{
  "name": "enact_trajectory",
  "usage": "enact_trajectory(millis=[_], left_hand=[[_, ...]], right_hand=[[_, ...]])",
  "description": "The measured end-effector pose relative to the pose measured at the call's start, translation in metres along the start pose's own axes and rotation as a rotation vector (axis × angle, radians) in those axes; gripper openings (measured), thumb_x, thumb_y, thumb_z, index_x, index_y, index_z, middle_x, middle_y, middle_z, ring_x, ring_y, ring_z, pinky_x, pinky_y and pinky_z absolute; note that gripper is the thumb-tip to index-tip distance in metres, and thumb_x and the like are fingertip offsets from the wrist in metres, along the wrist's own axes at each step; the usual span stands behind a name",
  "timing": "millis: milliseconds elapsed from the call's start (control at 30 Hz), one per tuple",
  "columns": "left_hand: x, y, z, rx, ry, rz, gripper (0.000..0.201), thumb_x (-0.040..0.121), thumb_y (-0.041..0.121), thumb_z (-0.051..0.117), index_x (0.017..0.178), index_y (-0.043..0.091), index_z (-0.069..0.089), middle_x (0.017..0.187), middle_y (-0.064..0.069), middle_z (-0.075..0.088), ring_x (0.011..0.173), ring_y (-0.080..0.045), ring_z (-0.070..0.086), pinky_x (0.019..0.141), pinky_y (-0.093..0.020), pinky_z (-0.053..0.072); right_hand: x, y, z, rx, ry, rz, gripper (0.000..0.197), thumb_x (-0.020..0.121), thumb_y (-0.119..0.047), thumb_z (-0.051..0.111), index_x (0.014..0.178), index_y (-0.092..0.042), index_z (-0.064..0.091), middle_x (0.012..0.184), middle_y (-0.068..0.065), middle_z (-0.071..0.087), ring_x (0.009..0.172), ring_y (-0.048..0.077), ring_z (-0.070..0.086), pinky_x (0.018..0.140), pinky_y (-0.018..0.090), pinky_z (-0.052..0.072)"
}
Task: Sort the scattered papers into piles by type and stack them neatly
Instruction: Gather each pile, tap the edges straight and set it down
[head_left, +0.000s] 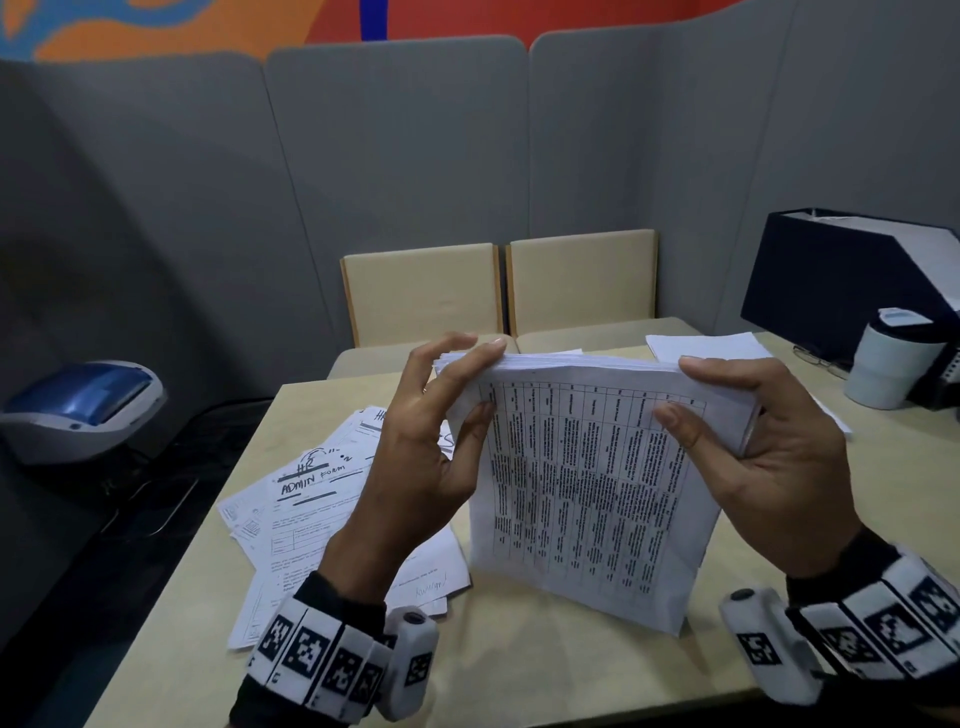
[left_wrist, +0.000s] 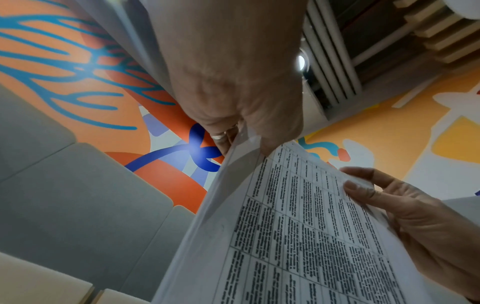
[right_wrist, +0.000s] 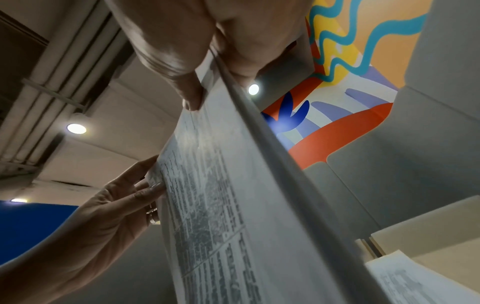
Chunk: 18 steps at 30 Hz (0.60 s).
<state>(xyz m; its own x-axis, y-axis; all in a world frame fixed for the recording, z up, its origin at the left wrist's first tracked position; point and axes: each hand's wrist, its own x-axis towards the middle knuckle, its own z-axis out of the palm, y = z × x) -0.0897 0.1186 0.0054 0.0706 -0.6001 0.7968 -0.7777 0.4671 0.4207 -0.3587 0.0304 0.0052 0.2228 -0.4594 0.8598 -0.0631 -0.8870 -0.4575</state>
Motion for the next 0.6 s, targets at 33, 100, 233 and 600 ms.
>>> enact_trajectory(millis=[33,100,233,600], left_hand=[[0.0,-0.001,-0.001,0.001,0.006,0.004,0.05,0.097,0.005,0.069,0.144,0.02,0.059,0.142,-0.001,0.048,0.131,-0.02,0.053,0.094,-0.035,0.059],[-0.001,-0.002,-0.001,-0.026,0.032,-0.018,0.054,0.096,0.014,0.073,0.147,0.018,0.054,0.143,0.001,0.05,0.128,-0.02,0.056,0.09,-0.036,0.06],[-0.01,-0.007,0.018,-0.493,0.029,-0.501,0.069,0.087,0.034,0.083,0.144,0.021,0.045,0.14,0.003,0.06,0.112,-0.018,0.071,0.088,-0.035,0.063],[-0.015,0.016,0.046,-0.694,0.106,-0.523,0.023,0.09,0.016,0.077,0.113,0.01,0.075,0.105,-0.004,0.08,0.099,-0.021,0.077,0.084,-0.036,0.064]], right_hand=[[0.0,-0.002,0.0,0.022,0.008,0.034,0.043,0.084,-0.005,0.079,0.121,-0.014,0.06,0.11,-0.03,0.064,0.099,0.002,0.07,0.076,0.019,0.062],[-0.004,-0.001,0.004,0.154,0.017,0.201,0.055,0.081,-0.005,0.081,0.128,-0.015,0.053,0.103,-0.02,0.07,0.092,0.008,0.075,0.069,0.023,0.063],[-0.03,0.021,0.023,0.397,-0.082,0.569,0.043,0.08,-0.013,0.08,0.122,-0.008,0.067,0.108,-0.001,0.08,0.104,0.026,0.076,0.085,0.035,0.064],[-0.017,0.009,0.021,0.292,0.036,0.499,0.031,0.085,-0.019,0.08,0.116,-0.018,0.075,0.11,-0.009,0.08,0.103,0.01,0.076,0.089,0.027,0.06]])
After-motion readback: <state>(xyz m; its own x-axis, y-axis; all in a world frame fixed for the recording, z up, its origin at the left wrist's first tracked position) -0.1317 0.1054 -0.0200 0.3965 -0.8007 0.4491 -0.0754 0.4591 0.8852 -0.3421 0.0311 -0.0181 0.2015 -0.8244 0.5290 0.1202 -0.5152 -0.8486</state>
